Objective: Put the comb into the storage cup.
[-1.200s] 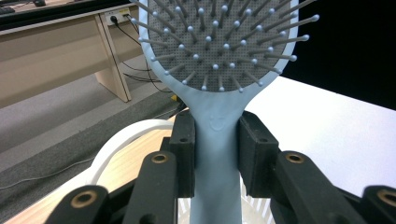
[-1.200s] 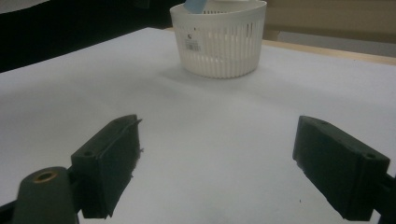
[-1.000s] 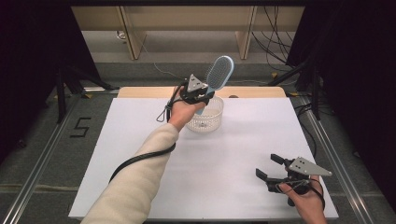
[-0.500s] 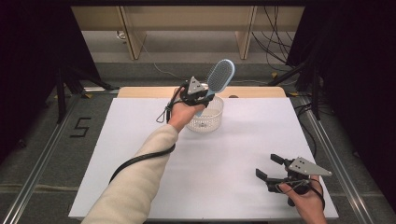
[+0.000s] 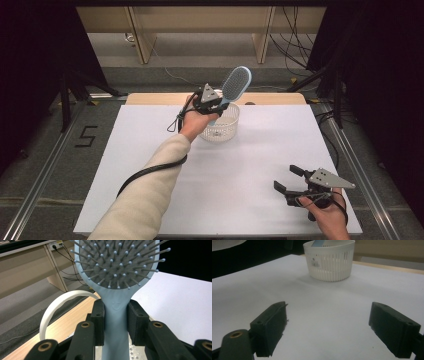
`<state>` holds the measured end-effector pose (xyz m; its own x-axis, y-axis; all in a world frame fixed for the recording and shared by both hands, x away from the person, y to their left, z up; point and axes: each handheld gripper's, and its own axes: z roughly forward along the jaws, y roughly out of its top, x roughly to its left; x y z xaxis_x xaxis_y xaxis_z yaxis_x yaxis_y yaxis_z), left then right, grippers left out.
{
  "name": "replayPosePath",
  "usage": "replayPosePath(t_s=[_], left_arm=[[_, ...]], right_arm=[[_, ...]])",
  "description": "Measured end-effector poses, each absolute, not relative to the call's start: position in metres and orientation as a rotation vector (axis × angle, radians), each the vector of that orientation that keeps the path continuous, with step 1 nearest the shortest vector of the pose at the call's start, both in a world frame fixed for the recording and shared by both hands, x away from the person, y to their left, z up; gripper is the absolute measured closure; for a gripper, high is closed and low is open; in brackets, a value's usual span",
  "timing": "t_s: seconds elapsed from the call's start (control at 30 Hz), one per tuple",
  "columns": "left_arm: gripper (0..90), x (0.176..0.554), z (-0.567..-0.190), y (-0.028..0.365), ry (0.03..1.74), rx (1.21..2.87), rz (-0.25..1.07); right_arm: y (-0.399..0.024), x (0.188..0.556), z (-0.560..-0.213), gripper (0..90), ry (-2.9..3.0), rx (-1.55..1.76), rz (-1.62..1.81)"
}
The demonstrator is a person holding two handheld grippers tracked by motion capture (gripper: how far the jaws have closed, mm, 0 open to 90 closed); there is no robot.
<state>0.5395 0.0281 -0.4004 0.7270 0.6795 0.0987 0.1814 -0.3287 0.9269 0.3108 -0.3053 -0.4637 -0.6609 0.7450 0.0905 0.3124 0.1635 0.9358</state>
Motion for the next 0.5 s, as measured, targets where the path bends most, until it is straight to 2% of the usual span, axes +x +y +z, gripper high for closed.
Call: replayPosePath(t_s=[0.5], left_arm=[[69.4, 0.5413, -0.4055, 0.0299, 0.663, 1.883, 0.583]], right_arm=[[-0.3054, 0.3109, -0.4639, 15.6, 2.056, 1.0, 1.502]])
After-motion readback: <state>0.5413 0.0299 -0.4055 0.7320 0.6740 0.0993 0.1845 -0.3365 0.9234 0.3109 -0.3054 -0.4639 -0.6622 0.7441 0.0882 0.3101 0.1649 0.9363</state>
